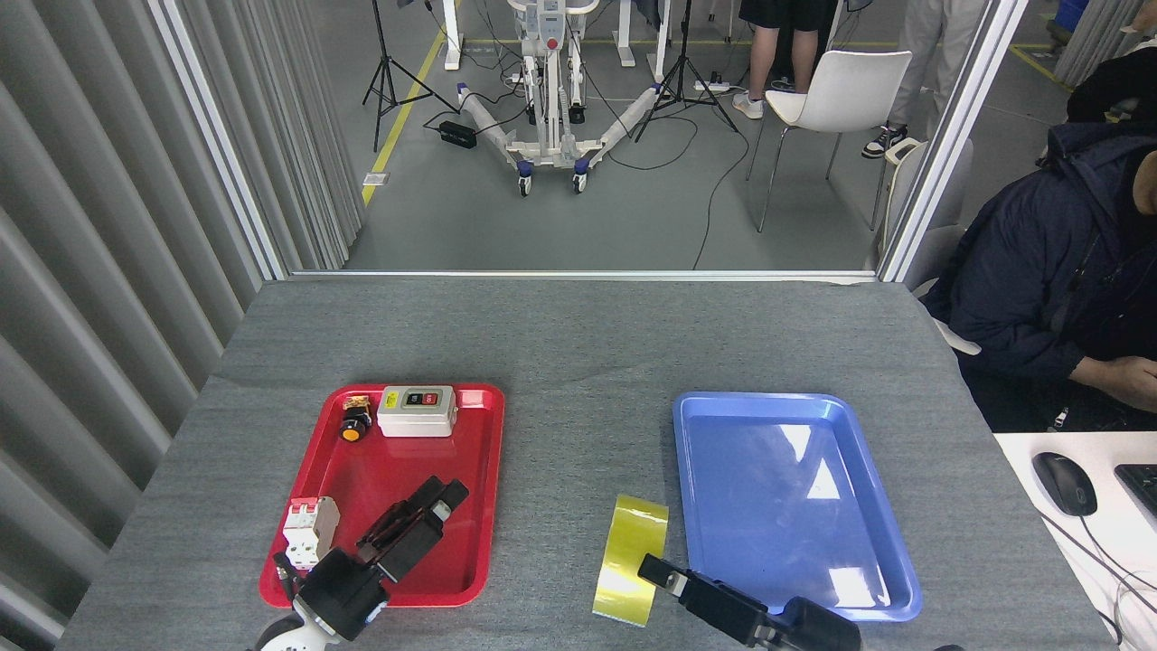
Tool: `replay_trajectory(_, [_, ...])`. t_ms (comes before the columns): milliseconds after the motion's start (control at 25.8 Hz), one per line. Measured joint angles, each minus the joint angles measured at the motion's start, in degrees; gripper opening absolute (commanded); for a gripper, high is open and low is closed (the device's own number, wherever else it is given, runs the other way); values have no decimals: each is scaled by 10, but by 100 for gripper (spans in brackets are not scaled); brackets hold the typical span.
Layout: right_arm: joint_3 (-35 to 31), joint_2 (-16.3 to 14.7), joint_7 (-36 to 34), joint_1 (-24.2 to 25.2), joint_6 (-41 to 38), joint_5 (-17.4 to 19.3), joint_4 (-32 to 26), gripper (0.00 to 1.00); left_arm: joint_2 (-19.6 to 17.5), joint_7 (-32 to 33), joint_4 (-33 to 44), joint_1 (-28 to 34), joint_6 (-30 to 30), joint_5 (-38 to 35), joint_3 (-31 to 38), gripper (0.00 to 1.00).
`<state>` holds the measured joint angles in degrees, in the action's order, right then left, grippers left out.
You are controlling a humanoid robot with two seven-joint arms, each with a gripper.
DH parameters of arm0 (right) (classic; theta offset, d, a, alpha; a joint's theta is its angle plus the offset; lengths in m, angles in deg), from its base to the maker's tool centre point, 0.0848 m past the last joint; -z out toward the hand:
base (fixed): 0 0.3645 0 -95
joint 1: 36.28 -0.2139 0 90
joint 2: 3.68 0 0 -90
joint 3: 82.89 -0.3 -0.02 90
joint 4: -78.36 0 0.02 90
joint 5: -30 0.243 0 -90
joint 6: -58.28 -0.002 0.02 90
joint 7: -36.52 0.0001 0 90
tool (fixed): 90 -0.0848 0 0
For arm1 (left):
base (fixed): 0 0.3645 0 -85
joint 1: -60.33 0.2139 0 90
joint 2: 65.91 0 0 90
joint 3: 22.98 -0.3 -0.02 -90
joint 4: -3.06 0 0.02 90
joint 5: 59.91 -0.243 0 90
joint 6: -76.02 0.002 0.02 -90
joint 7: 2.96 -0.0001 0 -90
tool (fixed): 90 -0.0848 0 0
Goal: Place and move tape with both arms
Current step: 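Carry the tape roll with the right gripper into the blue tray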
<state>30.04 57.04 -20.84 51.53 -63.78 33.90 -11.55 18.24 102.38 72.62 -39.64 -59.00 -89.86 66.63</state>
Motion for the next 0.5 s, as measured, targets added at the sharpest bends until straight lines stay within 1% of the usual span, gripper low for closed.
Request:
replay_trajectory(39, [-15, -6, -3, -1, 23, -12, 0, 6, 4, -51, 7, -2, 5, -56, 11, 100])
replay_trajectory(116, [-41, -18, -6, -12, 69, -44, 0, 3, 10, -141, 26, -7, 40, -179, 24, 100])
replay_trajectory(155, [-52, -24, -13, -22, 98, -64, 0, 2, 12, -173, 35, -9, 68, -246, 28, 100])
replay_trajectory(232, [-62, -33, -19, -48, 164, -110, 0, 1, 14, -210, 47, -15, 123, -338, 31, 100])
replay_trajectory(271, [-62, -39, -22, -64, 208, -138, 1, 1, 15, -222, 51, -20, 147, -372, 31, 100])
replay_trajectory(387, [-33, -49, -26, -118, 338, -228, 16, 1, 14, -238, 56, -30, 189, -424, 30, 100])
replay_trajectory(465, [7, -55, -15, -162, 401, -266, 39, 1, 14, -241, 57, -32, 202, -448, 29, 100])
replay_trajectory(504, [29, -60, 4, -183, 430, -277, 54, 2, 14, -243, 57, -33, 206, -466, 28, 100])
